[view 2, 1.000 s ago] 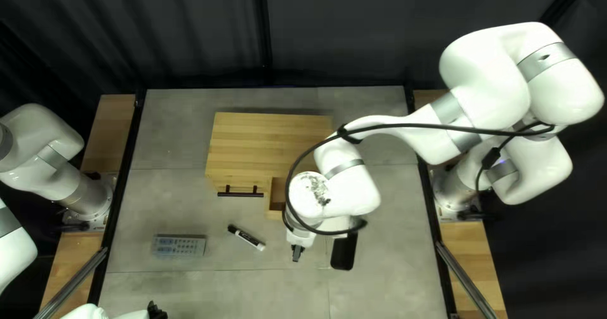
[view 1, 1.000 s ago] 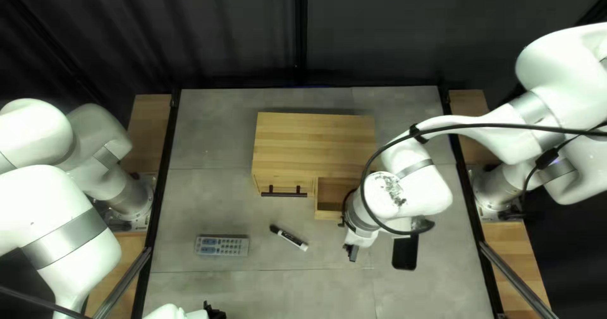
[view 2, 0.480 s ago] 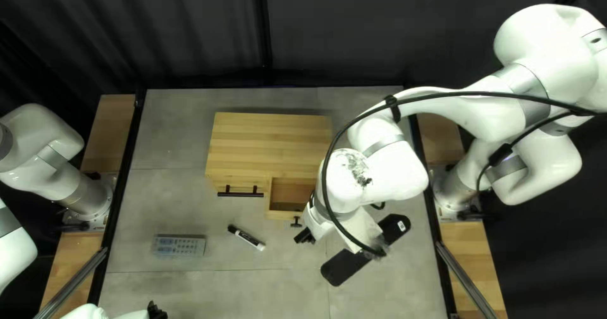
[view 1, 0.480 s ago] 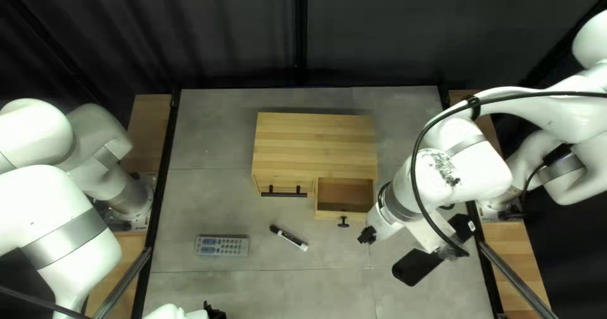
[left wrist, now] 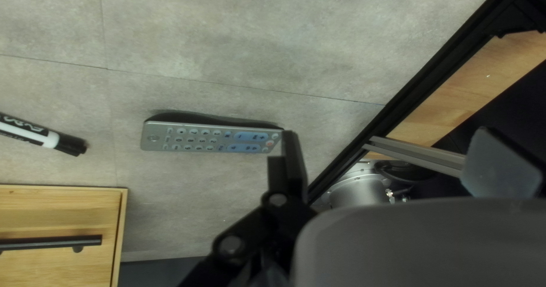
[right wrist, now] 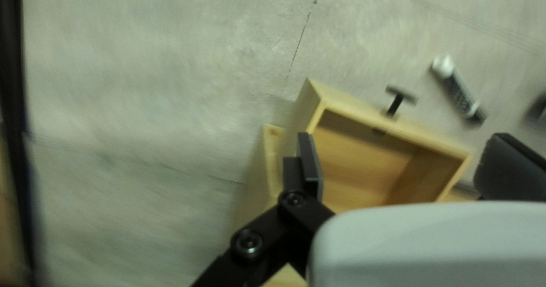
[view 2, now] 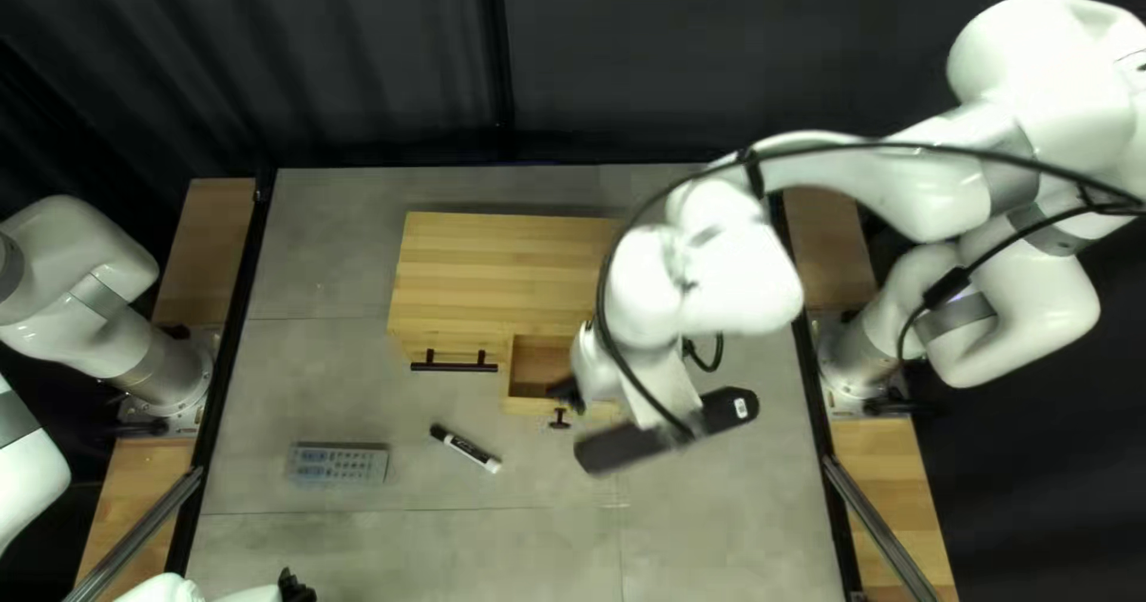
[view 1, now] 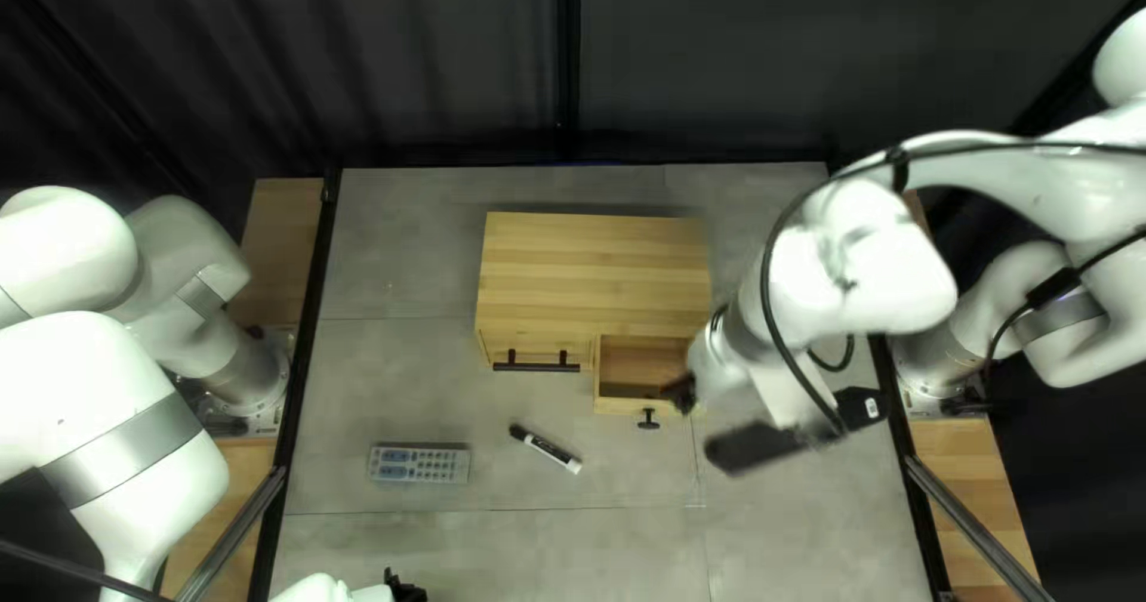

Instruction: Open drawers and place objects into drawer and close

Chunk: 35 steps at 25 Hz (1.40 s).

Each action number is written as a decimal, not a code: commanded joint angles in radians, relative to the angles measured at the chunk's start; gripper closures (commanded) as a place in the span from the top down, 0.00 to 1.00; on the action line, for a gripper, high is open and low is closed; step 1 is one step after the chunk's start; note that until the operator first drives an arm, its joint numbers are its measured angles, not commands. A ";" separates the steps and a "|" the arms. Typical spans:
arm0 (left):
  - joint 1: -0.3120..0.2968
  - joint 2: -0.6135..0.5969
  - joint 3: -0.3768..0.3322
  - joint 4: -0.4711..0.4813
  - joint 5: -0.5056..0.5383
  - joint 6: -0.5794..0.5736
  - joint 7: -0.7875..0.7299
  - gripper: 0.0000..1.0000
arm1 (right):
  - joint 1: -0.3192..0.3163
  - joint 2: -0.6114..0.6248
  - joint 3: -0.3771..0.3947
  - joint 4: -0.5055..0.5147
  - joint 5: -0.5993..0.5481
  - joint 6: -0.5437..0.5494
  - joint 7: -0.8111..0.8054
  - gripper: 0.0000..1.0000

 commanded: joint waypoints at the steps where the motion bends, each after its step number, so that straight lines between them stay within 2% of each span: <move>1: 0.000 0.000 0.000 0.000 0.000 0.000 0.000 1.00 | -0.059 -0.001 0.044 0.030 -0.021 0.036 0.306 1.00; 19: 0.000 0.000 0.000 0.000 0.000 0.000 0.000 1.00 | -0.059 -0.001 0.044 0.030 -0.021 0.036 0.306 1.00; 21: 0.000 0.000 0.000 0.000 0.000 0.000 0.000 1.00 | -0.069 -0.002 0.040 0.025 -0.024 -0.004 0.325 1.00; 23: 0.000 0.000 0.000 0.000 0.000 0.000 0.000 1.00 | -0.088 -0.013 0.036 0.000 0.002 -0.068 0.405 1.00; 25: 0.000 0.000 0.000 0.000 0.000 0.000 0.000 1.00 | -0.112 -0.030 0.049 -0.036 0.037 -0.131 0.561 1.00; 28: 0.000 0.000 0.000 0.000 0.000 0.000 0.000 1.00 | -0.136 -0.049 0.108 -0.076 0.091 -0.187 0.882 1.00; 30: 0.000 0.000 0.000 0.000 0.000 0.000 0.000 1.00 | -0.143 -0.064 0.139 -0.084 0.111 -0.187 1.024 1.00; 32: 0.000 0.000 0.000 0.000 0.000 0.000 0.000 1.00 | -0.151 -0.081 0.164 -0.084 0.138 -0.150 1.173 1.00; 35: 0.000 0.000 0.000 0.000 0.000 0.000 0.000 1.00 | -0.156 -0.057 0.164 -0.039 0.166 -0.064 1.300 1.00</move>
